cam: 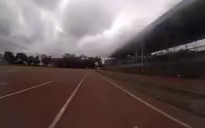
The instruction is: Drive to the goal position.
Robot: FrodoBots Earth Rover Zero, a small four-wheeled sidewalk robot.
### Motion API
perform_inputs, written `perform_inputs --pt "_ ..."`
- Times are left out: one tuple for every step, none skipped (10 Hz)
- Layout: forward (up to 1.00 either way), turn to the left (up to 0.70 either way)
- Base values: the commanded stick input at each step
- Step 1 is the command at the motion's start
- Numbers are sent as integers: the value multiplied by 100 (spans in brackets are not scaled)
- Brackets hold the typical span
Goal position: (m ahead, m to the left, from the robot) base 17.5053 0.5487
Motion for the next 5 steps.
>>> perform_inputs --pt "70 0" --pt "70 0" --pt "70 0" --pt "70 0" --pt "70 0"
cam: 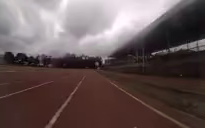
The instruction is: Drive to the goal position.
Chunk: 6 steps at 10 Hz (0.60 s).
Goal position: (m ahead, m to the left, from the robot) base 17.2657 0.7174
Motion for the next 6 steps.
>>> perform_inputs --pt "70 0" --pt "70 0" --pt "70 0" --pt "70 0" --pt "70 0" --pt "70 0"
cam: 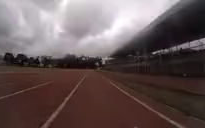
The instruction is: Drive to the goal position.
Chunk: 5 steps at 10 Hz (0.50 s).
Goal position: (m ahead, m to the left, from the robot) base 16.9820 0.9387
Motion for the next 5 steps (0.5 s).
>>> perform_inputs --pt "70 0" --pt "70 0" --pt "70 0" --pt "70 0" --pt "70 0"
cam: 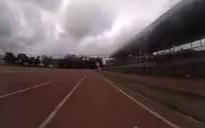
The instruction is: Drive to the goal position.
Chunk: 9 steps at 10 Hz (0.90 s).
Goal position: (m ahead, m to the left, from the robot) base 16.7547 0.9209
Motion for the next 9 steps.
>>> perform_inputs --pt "70 0" --pt "70 0" --pt "70 0" --pt "70 0" --pt "70 0" --pt "70 0" --pt "70 0" --pt "70 0" --pt "70 0"
